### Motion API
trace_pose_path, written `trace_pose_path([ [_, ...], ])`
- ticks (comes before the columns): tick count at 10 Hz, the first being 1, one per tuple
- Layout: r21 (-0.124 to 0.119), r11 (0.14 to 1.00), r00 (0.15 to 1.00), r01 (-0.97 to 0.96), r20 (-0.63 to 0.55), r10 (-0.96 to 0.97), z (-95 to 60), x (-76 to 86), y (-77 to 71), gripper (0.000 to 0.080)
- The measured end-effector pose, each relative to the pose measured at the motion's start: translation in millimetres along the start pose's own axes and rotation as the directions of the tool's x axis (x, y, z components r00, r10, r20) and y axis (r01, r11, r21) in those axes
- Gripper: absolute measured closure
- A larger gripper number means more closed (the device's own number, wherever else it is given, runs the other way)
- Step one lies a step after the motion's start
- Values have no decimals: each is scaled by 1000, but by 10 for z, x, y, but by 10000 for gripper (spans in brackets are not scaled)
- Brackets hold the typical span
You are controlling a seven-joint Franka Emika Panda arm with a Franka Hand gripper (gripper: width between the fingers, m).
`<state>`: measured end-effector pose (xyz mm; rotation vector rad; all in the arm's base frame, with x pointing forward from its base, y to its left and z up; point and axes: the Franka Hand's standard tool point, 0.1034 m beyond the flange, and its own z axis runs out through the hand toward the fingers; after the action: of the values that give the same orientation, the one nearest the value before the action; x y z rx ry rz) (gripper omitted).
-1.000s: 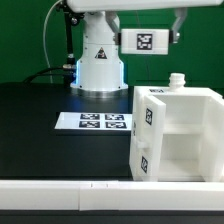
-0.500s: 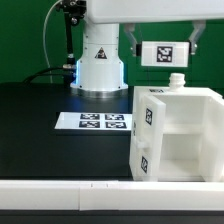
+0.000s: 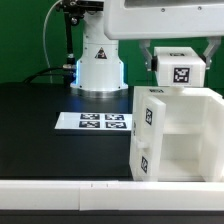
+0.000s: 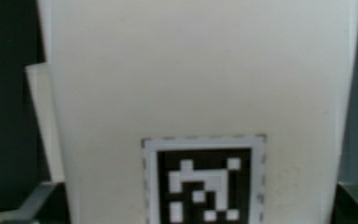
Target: Assemble cabinet
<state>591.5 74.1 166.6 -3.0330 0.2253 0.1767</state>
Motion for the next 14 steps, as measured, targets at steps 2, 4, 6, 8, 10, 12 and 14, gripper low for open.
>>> trace_pose_path([
  [2,-2,1000,1000,6,4,-6,15,-21,-24,239],
  [4,-4,1000,1000,16,-1,-16,-16,-41,-64,239],
  [6,-15,999,998,35,-50,-36,44,-48,-77,239],
  [8,-20,999,994,44,-96,-45,112,-24,-48,239],
  [10,-22,998,993,51,-109,-53,130,-17,-28,239],
  [12,-22,998,993,50,-109,-52,131,-16,-24,239],
  [14,-22,998,993,50,-108,-52,135,-17,-25,60],
])
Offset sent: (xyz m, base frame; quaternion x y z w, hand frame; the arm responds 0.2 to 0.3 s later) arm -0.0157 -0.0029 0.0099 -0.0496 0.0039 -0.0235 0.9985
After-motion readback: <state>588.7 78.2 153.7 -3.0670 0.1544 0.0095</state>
